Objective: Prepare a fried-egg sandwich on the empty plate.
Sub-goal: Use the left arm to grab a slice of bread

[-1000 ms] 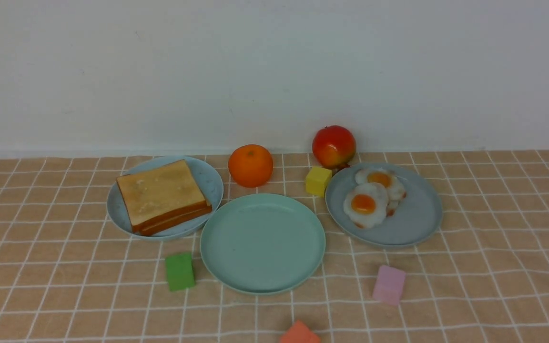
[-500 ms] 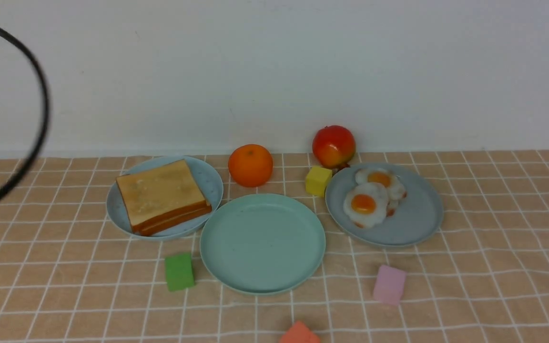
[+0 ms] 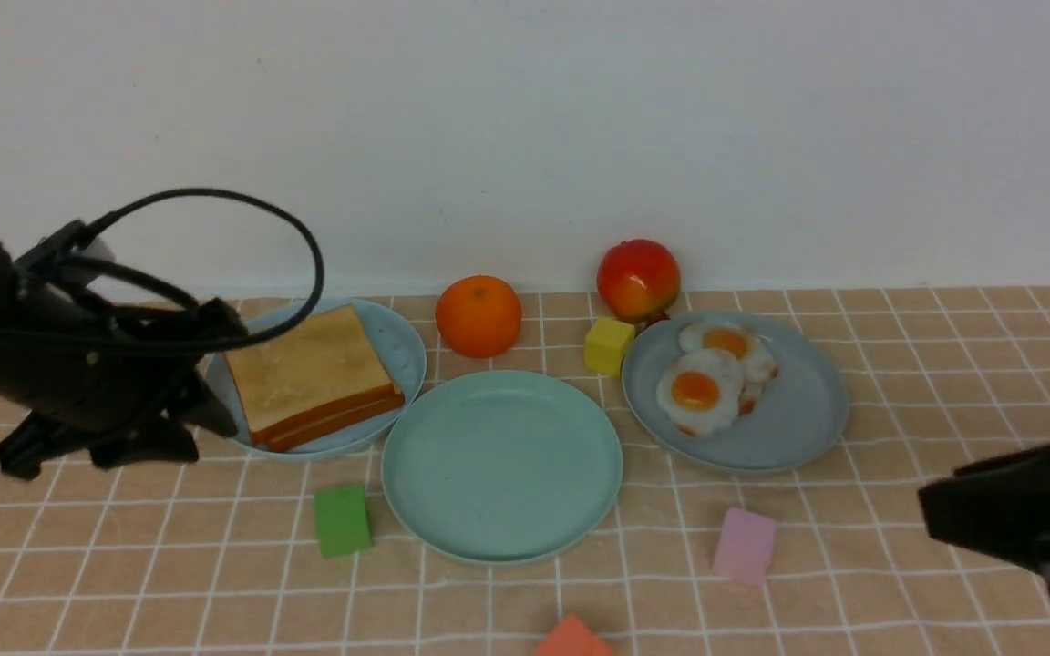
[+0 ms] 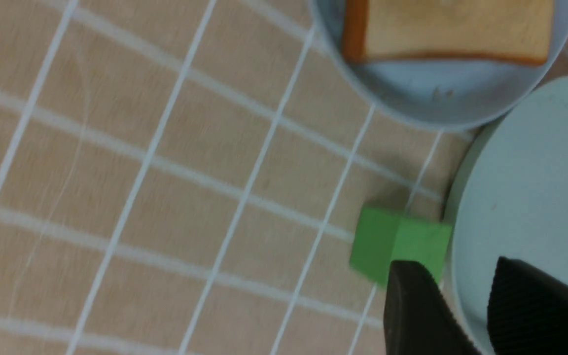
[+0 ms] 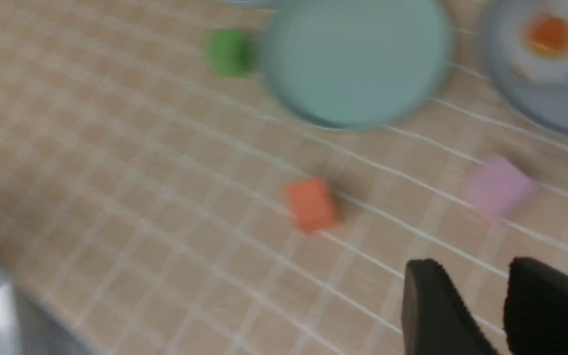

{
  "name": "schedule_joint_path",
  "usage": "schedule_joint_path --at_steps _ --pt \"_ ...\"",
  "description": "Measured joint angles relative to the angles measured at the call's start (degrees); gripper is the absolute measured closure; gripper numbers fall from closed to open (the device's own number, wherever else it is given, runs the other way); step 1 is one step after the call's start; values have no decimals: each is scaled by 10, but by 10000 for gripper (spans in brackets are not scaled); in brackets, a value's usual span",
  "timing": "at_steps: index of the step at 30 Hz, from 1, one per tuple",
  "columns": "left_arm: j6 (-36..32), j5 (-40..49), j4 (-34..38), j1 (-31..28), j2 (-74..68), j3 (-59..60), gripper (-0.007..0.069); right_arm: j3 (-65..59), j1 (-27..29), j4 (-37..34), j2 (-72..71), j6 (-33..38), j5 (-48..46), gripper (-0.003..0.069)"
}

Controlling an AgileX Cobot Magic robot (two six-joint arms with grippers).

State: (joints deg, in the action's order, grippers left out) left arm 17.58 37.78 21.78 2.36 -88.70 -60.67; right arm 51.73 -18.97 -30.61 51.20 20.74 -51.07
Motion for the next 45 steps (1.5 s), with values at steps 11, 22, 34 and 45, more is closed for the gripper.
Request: schedule_joint_path --at_steps 11,22,34,45 --pt "21 -7 -57 -2 -127 -172 386 79 0 -124 30 120 -50 418" --pt "20 20 -65 -6 -251 -235 293 79 0 -124 31 121 -73 418" --pt "10 8 -64 -6 -289 -239 293 79 0 -124 31 121 -97 418" --pt "-19 16 -66 -6 -279 -242 589 79 0 -124 31 121 -97 418"
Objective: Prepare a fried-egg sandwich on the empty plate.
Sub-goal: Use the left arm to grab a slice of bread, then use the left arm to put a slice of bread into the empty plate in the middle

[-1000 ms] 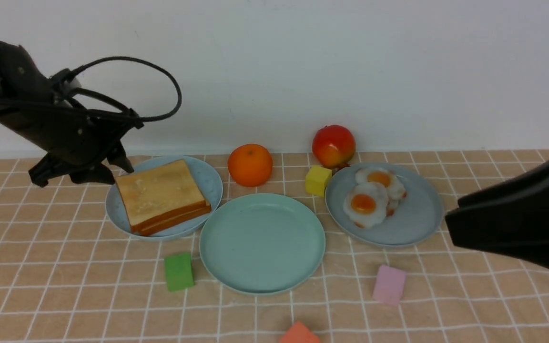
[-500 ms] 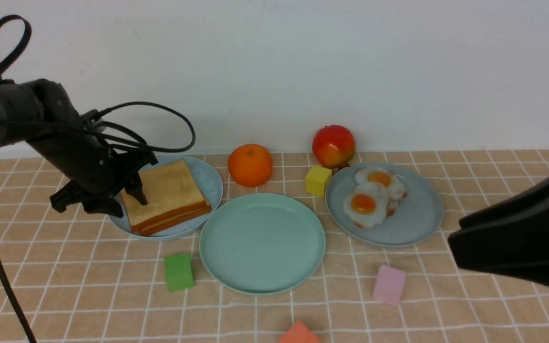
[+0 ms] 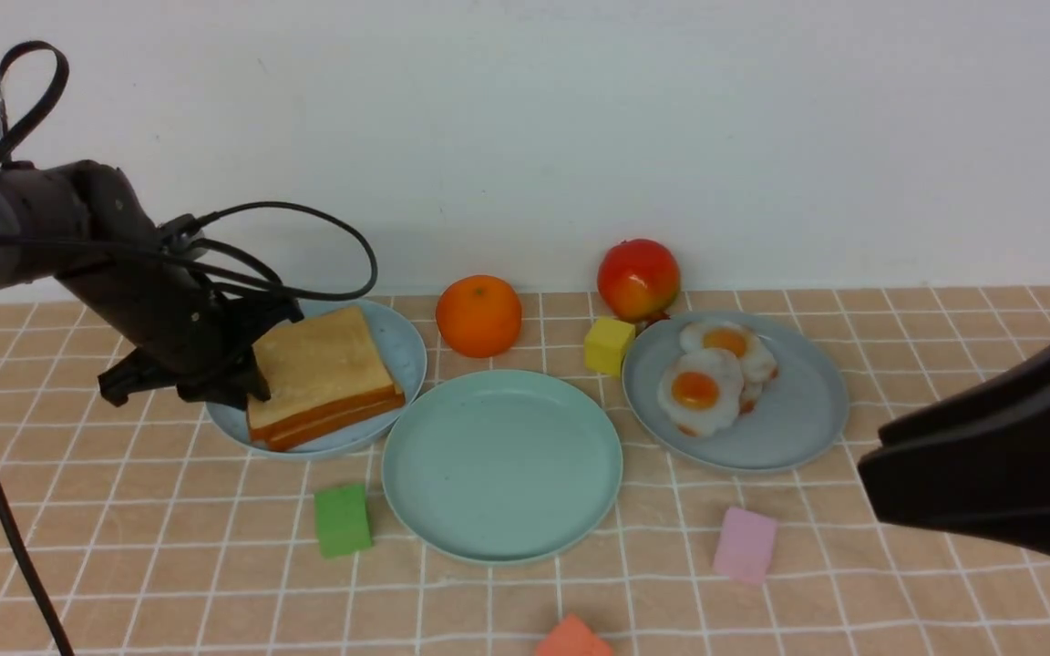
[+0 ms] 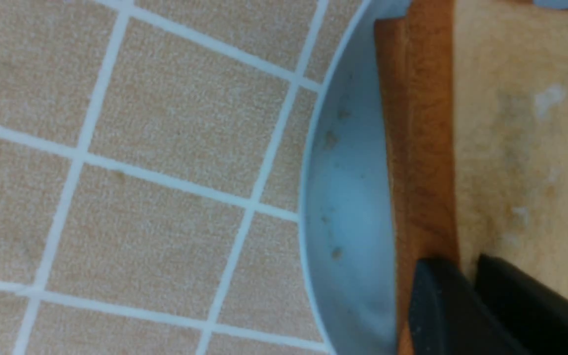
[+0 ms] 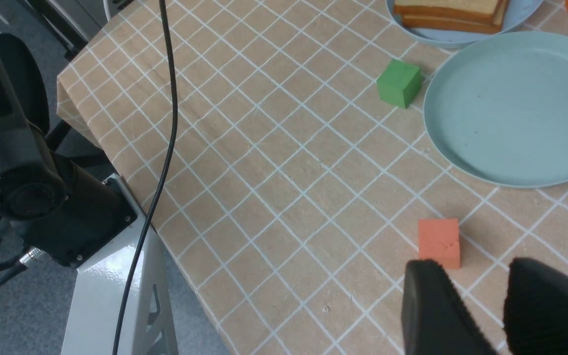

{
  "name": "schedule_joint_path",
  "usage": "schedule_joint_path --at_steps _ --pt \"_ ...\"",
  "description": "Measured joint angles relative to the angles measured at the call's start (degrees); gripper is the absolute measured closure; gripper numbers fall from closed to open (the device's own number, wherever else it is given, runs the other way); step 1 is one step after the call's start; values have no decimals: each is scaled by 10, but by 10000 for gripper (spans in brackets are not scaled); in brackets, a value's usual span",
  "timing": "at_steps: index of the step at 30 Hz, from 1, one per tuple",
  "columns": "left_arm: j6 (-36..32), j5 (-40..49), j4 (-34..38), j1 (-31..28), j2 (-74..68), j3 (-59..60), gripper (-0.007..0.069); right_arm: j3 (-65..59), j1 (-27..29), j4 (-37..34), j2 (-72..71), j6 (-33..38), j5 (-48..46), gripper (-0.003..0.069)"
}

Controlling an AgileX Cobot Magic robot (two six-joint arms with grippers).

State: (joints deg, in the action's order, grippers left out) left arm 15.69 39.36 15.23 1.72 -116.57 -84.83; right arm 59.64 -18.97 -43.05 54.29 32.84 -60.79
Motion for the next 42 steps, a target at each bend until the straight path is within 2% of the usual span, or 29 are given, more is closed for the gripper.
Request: schedule_joint_path --at_steps 10,15,20,23,28,34,37,42 --pt "-8 69 -2 0 112 -47 589 0 0 10 0 0 0 418" --pt "-59 115 85 13 160 -52 589 0 0 40 0 0 0 418" --pt "-111 118 121 79 146 -33 589 0 0 81 0 0 0 418" --pt "-118 117 124 116 116 -12 589 0 0 95 0 0 0 418" --pt "-111 116 123 145 54 -2 589 1 0 98 0 0 -1 418" --pt "-83 104 116 149 19 0 587 1 0 102 0 -13 2 418" --pt "-80 96 113 149 19 0 568 1 0 108 0 -23 15 418" --pt "-56 96 111 149 19 0 458 -1 0 137 1 -78 74 416"
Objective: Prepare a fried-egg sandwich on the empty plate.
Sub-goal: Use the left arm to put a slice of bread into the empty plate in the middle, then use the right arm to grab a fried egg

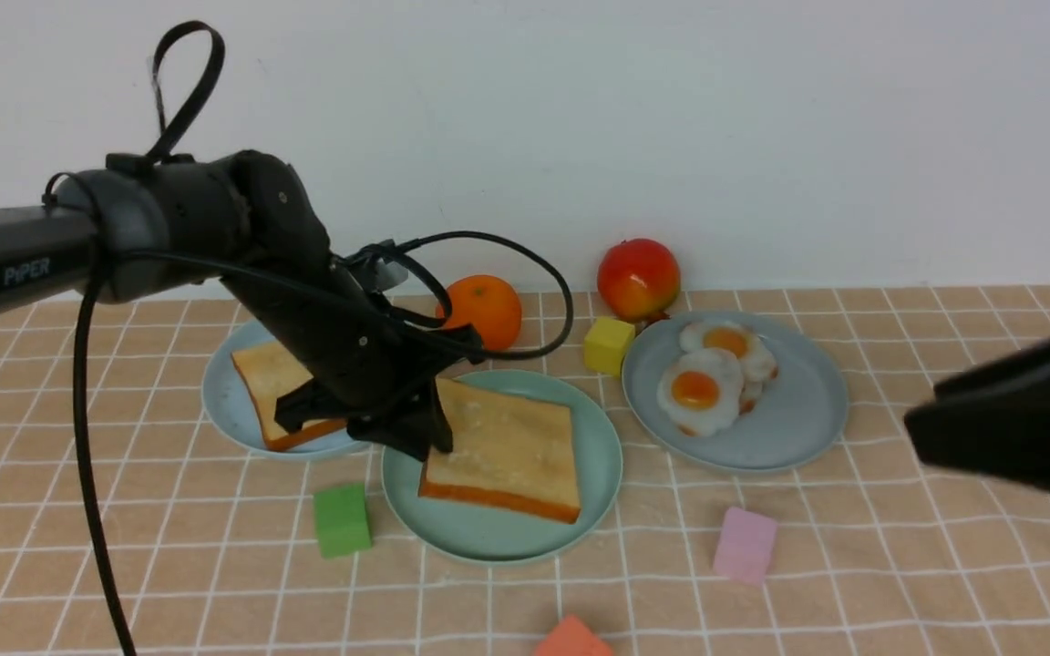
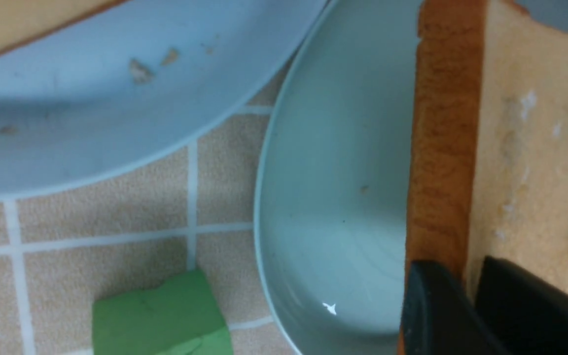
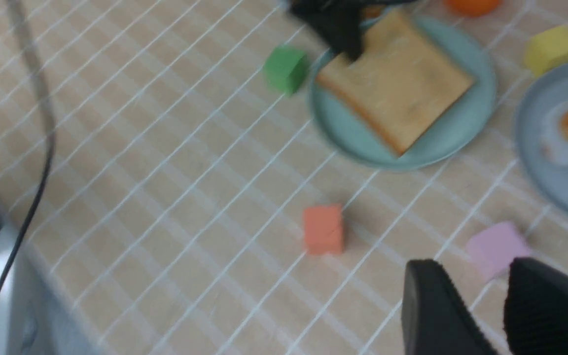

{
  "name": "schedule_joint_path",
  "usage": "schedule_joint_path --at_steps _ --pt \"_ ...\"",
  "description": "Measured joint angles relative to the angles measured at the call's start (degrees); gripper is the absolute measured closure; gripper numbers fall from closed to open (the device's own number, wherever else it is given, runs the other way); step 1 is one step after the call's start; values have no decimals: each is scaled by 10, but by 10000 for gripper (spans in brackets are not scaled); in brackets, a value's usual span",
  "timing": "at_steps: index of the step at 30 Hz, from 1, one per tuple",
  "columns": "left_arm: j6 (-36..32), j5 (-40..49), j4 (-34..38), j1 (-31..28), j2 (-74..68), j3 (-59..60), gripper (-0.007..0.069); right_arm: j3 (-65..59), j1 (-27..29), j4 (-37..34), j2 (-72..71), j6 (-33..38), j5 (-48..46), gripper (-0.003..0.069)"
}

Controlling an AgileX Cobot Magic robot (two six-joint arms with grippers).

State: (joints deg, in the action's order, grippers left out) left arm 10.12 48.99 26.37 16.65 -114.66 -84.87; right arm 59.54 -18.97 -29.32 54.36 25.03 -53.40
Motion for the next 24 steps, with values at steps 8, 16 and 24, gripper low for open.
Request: schedule_joint_path --at_steps 8,16,24 --pt "5 53 -56 -3 19 -53 139 0 0 70 53 -150 115 360" --pt "-43 199 -83 -13 108 -146 88 65 21 133 210 -273 106 260" --pt "-186 218 93 -13 316 5 340 70 125 -41 372 -209 150 213"
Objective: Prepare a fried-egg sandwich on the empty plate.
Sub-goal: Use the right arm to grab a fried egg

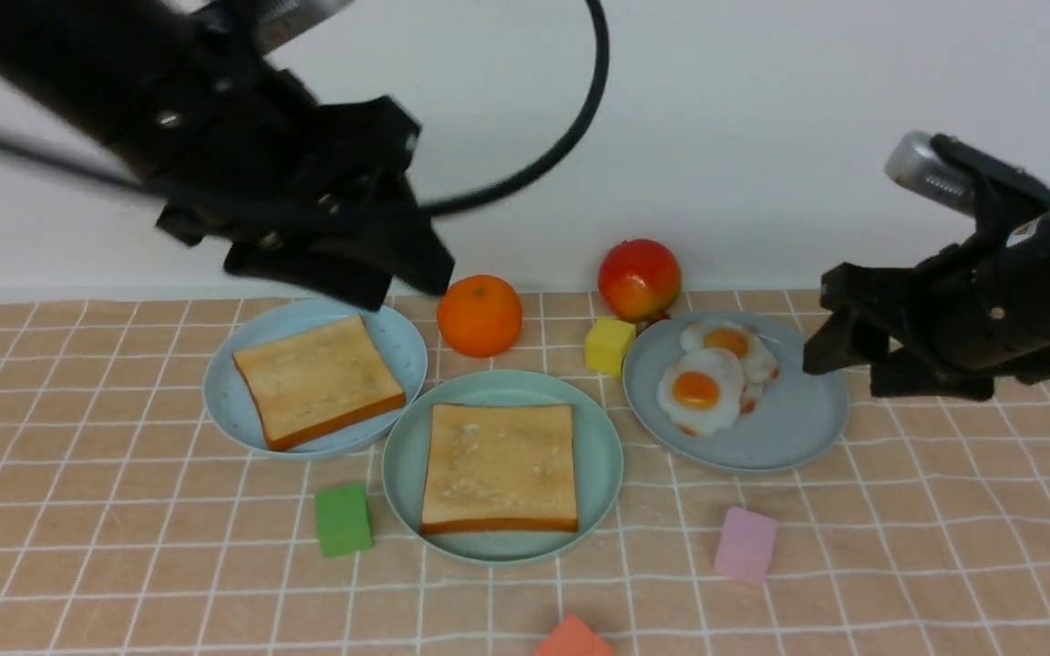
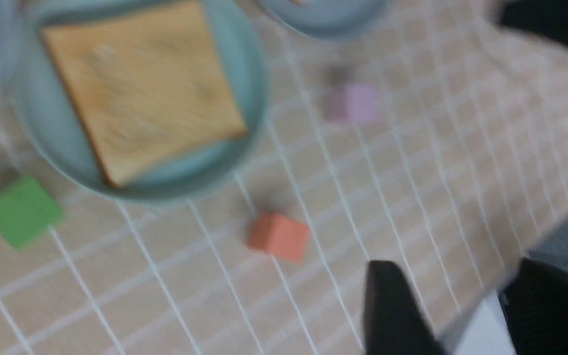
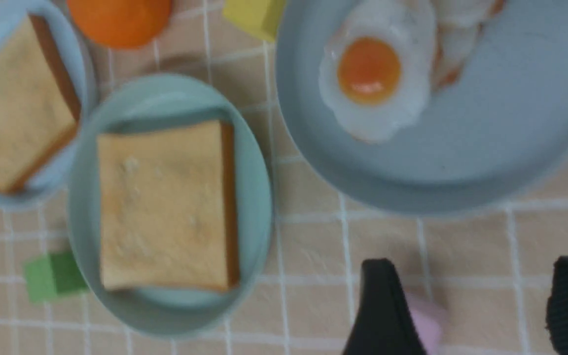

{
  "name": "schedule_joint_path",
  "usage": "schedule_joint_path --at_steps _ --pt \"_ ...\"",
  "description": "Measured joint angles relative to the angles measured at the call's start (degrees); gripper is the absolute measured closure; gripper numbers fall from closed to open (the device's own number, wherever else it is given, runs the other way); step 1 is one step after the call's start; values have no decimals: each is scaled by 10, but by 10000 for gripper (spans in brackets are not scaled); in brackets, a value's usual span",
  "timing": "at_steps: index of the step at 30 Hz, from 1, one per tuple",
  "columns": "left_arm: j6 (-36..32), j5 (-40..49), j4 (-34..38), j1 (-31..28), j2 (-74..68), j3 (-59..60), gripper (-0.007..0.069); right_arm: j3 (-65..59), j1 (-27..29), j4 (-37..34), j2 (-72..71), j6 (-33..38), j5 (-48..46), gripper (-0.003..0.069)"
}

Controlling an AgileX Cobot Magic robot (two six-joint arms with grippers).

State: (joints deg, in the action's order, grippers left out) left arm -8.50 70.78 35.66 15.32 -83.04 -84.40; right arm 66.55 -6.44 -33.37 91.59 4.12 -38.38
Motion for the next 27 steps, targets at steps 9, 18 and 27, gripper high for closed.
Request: schedule_joint_path --at_steps 9,18,27 --pt "-182 -56 14 0 146 221 576 22 34 -191 96 242 49 211" --pt "-237 -109 50 0 172 293 637 135 34 -211 221 279 26 211" --pt "-237 -109 54 0 173 293 637 179 34 -213 302 285 39 211"
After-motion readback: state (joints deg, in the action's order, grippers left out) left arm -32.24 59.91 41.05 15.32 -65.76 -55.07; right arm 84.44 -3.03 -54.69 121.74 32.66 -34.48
